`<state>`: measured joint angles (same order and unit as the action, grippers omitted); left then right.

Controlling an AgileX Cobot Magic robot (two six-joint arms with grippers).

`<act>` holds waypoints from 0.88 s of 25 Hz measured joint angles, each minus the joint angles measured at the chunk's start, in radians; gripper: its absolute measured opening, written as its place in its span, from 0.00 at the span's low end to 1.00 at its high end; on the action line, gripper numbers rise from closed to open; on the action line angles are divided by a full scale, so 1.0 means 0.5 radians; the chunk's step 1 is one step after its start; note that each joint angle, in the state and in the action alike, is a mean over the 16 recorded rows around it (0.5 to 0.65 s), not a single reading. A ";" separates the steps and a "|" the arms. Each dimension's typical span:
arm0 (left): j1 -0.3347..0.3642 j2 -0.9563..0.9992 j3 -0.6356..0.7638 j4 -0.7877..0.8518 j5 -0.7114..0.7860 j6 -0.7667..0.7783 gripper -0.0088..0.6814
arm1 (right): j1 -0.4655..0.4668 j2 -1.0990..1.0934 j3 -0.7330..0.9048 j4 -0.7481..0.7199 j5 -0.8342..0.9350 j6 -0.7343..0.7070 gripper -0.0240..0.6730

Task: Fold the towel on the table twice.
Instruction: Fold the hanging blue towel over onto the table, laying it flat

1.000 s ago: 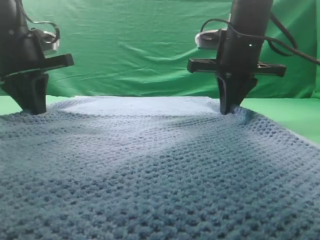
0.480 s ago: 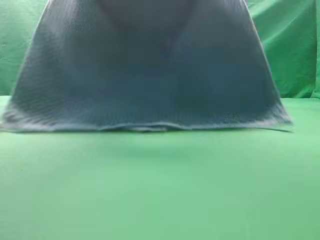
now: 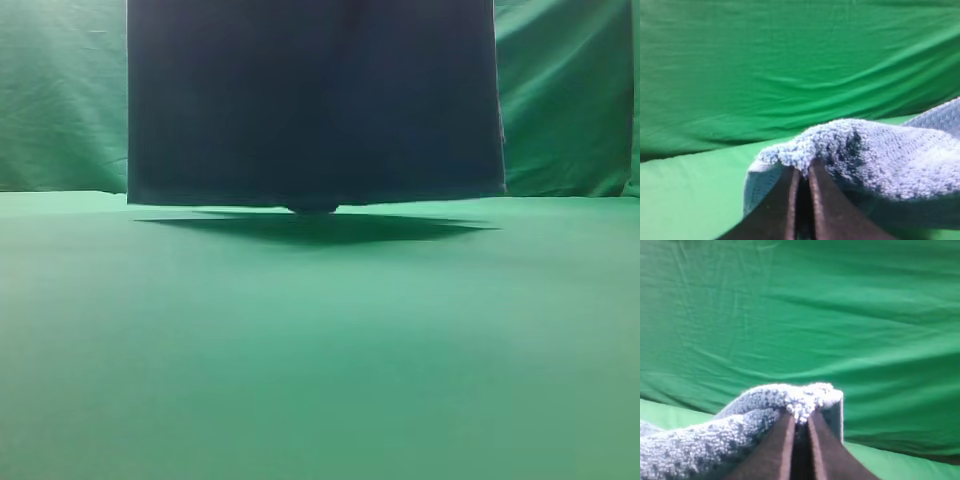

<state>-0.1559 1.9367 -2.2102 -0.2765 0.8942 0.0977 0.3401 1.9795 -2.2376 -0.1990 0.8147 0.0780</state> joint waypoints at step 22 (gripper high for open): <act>-0.035 -0.500 0.979 -0.044 0.007 0.008 0.01 | 0.035 -0.403 0.672 0.026 0.421 -0.042 0.03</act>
<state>-0.1731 1.6869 -1.7209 -0.2984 0.8976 0.1018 0.3578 1.7780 -1.9017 -0.1861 1.0252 0.0572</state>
